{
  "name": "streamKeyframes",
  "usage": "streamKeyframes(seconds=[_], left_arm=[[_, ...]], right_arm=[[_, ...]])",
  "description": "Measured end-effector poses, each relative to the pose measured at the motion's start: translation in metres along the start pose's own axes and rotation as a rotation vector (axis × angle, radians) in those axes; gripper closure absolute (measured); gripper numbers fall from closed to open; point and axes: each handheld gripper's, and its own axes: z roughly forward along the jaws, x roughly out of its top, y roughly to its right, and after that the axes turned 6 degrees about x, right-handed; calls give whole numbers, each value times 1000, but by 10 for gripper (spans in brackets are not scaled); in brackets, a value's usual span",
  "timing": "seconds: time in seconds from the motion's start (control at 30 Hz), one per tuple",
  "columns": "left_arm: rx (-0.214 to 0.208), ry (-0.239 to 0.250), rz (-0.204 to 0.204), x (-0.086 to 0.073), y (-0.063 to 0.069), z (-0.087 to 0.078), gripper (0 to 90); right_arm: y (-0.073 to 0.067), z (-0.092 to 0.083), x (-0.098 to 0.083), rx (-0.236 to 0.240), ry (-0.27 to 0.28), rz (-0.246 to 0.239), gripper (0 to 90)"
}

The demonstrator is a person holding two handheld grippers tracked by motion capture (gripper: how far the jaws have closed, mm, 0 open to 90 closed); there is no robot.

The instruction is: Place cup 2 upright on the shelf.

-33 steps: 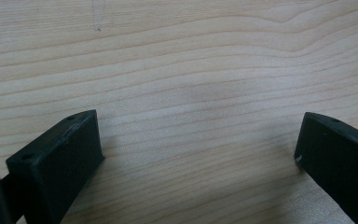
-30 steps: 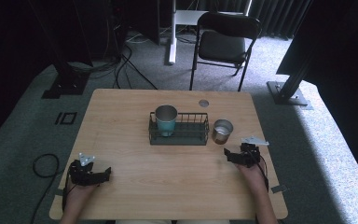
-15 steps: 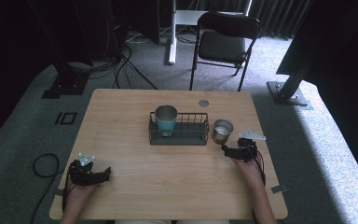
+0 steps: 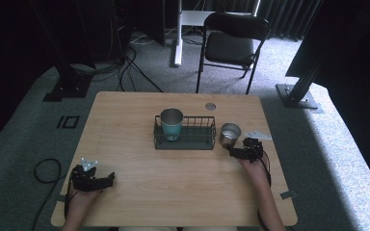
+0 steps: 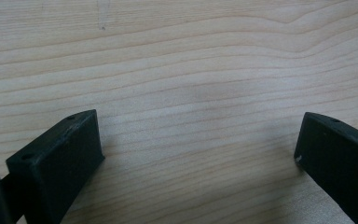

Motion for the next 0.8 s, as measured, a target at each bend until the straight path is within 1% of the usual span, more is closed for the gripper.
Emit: streamKeyframes(seconds=[0.2, 0.37, 0.43, 0.8], left_arm=[[0, 0, 0, 0, 0, 0, 12], [0, 0, 0, 0, 0, 0, 12], [0, 0, 0, 0, 0, 0, 12], [0, 0, 0, 0, 0, 0, 12]], right_arm=[[-2, 5, 4, -1, 1, -11, 121], [-2, 9, 6, 1, 1, -5, 120], [-3, 11, 6, 6, 7, 6, 120], [-3, 13, 12, 9, 35, 5, 120]])
